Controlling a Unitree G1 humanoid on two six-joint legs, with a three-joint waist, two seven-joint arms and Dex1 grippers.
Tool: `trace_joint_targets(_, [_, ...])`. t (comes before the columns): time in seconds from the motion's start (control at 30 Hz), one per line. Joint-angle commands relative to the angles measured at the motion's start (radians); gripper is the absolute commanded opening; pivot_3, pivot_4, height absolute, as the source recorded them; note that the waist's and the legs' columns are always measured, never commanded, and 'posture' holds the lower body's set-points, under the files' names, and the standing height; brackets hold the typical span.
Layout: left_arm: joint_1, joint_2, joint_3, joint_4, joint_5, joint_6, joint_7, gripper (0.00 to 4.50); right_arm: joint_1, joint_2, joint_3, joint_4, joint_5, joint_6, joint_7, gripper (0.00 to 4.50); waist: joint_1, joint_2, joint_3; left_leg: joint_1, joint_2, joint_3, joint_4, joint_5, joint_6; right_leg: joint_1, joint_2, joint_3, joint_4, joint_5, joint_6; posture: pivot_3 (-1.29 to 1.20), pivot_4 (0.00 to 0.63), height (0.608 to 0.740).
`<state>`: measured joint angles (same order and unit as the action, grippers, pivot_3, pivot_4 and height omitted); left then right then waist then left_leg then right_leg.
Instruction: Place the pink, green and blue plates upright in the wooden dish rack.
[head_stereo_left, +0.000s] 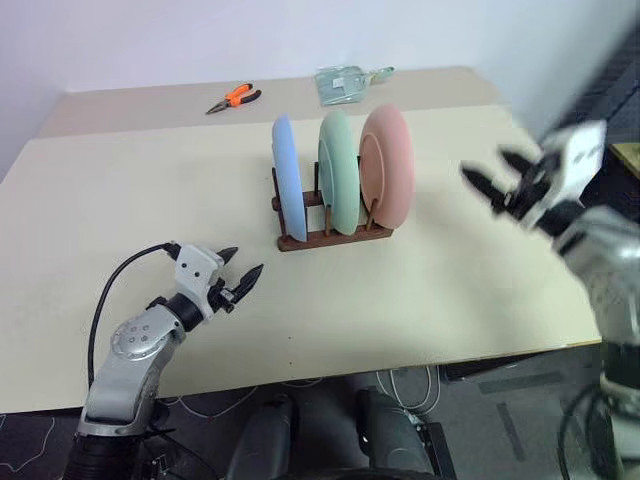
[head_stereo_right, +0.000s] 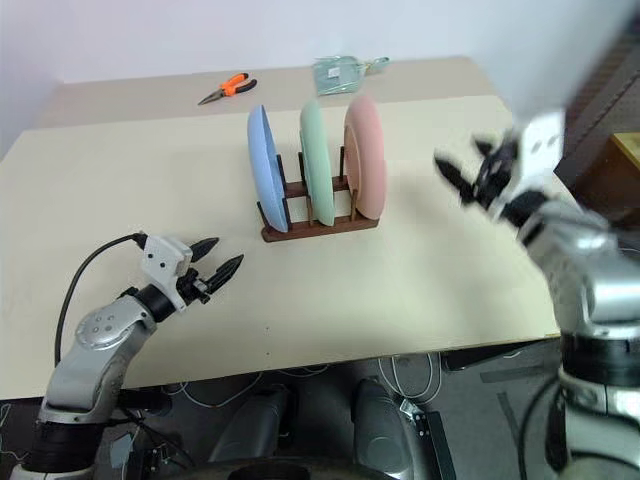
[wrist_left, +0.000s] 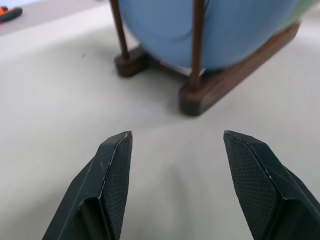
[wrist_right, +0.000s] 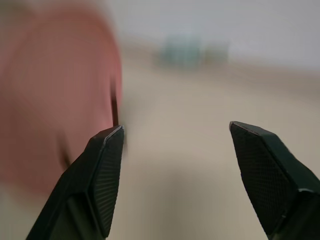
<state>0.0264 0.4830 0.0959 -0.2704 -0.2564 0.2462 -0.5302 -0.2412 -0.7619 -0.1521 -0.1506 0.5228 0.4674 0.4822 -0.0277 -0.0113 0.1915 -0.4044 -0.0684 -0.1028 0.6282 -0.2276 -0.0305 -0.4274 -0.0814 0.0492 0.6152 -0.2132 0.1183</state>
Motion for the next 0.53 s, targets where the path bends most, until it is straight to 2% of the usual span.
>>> trace_joint_targets(0.03, [0.008, 0.022, 0.05, 0.025, 0.021, -0.058, 0.003, 2.97, 0.029, 0.023, 0.03, 0.003, -0.091, -0.113, 0.047, 3.41, -0.005, 0.001, 0.0, 0.0, 0.0, 0.0, 0.001, 0.0, 0.0, 0.0, 0.0, 0.0, 0.0, 0.0, 0.0, 0.0, 0.15, 0.74])
trace_joint_targets(0.3, [0.044, 0.015, 0.065, 0.026, 0.041, -0.089, 0.022, 2.97, 0.02, 0.123, 0.038, 0.09, -0.153, -0.199, 0.08, 3.41, 0.004, 0.0, 0.0, 0.0, -0.001, -0.003, 0.003, 0.0, 0.0, 0.001, -0.001, 0.001, -0.001, 0.001, 0.001, 0.0, 0.15, 0.74])
trace_joint_targets(0.53, [0.063, -0.005, 0.06, 0.023, 0.045, -0.093, 0.044, 2.97, -0.017, 0.143, 0.052, 0.14, -0.207, -0.255, 0.121, 3.41, 0.015, 0.0, 0.0, 0.0, -0.001, -0.003, 0.003, 0.0, 0.0, 0.001, -0.001, 0.0, -0.002, 0.0, 0.0, 0.0, 0.15, 0.74])
